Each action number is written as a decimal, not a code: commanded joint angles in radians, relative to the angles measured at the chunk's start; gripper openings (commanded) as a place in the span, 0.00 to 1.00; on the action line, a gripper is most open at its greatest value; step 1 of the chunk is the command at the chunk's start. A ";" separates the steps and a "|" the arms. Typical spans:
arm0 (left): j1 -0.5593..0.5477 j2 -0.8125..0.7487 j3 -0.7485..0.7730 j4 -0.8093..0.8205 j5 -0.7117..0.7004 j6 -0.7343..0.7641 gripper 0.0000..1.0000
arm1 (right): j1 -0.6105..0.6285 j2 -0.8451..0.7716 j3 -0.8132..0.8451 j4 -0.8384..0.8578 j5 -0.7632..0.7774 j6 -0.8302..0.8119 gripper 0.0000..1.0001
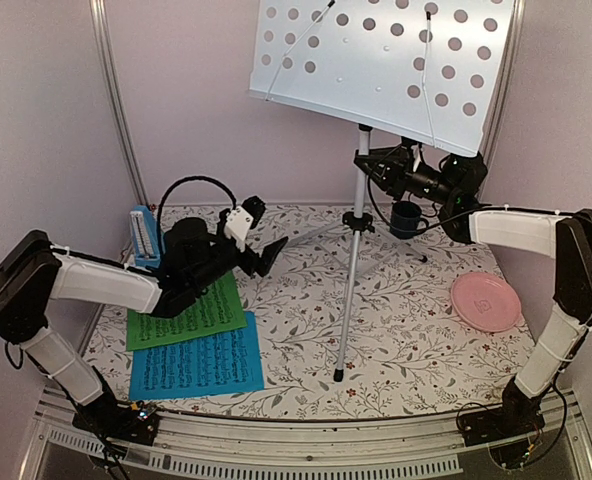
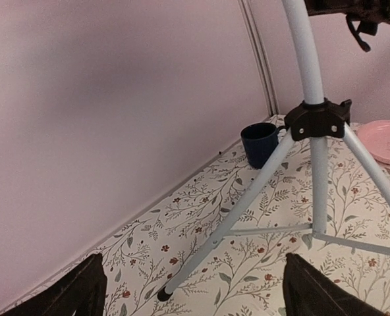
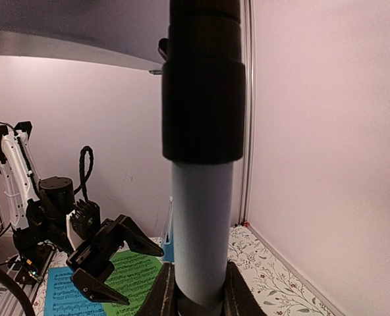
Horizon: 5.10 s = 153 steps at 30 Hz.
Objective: Set up the instrument practice props
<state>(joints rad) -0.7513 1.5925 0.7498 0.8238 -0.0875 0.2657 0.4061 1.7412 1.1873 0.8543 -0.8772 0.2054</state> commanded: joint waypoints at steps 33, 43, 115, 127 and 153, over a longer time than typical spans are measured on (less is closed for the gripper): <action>0.156 0.505 0.790 -0.712 0.586 0.220 0.92 | -0.117 -0.256 -0.389 -0.311 0.038 0.138 0.84; 0.155 0.632 0.955 -0.768 0.621 0.219 0.68 | -0.139 -0.123 -0.375 -0.313 0.095 0.172 0.75; 0.242 0.077 0.302 -0.788 -0.084 -0.494 0.69 | 0.051 -0.294 -0.455 -0.370 0.218 0.155 0.73; 0.253 0.303 0.569 -1.279 -0.349 -0.910 0.55 | 0.076 -0.298 -0.460 -0.397 0.276 0.119 0.74; 0.249 0.635 0.901 -1.475 -0.396 -1.055 0.53 | 0.076 -0.250 -0.434 -0.369 0.230 0.131 0.75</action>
<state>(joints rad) -0.5076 2.1860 1.6089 -0.5896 -0.4442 -0.7738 0.4770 1.4849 0.7387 0.4637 -0.6346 0.3332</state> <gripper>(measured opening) 0.532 0.752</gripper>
